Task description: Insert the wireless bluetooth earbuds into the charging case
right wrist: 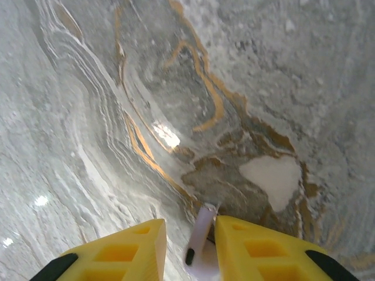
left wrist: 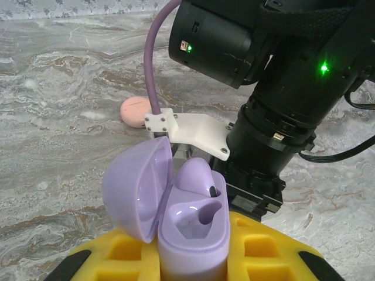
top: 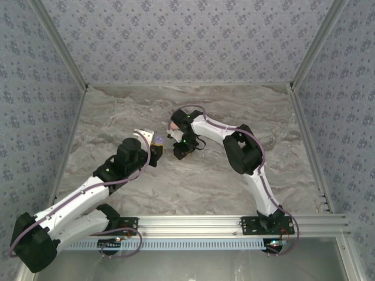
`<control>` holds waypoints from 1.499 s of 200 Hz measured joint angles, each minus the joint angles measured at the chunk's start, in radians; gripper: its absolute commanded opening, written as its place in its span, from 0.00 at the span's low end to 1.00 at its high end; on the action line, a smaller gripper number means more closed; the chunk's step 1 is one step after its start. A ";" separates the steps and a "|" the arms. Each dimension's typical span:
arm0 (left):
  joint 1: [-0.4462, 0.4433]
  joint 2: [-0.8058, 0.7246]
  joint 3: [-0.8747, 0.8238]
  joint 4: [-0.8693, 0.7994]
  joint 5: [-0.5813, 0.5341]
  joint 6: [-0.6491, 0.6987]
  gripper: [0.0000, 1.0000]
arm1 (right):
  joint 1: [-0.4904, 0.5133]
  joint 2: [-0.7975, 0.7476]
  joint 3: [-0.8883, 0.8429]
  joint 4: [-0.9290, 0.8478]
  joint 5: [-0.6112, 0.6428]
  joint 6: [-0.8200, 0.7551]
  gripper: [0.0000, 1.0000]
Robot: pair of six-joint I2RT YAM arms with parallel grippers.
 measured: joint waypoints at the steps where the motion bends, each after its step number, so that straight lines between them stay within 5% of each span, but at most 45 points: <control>1: 0.000 0.000 0.000 0.000 0.000 0.000 0.10 | 0.000 0.000 -0.001 -0.001 0.002 0.000 0.31; 97: 0.000 0.028 0.000 0.000 0.000 0.000 0.10 | -0.041 -0.063 -0.084 -0.019 0.094 0.002 0.19; 179: 0.000 0.043 0.000 0.000 0.001 0.000 0.10 | -0.100 -0.130 -0.154 -0.020 0.180 -0.002 0.44; 250: 0.000 0.048 0.000 0.001 0.004 0.000 0.10 | -0.106 -0.264 -0.219 0.025 0.060 0.017 0.30; 300: 0.000 0.049 0.000 0.000 0.008 0.000 0.10 | -0.105 -0.265 -0.287 0.081 0.058 0.157 0.41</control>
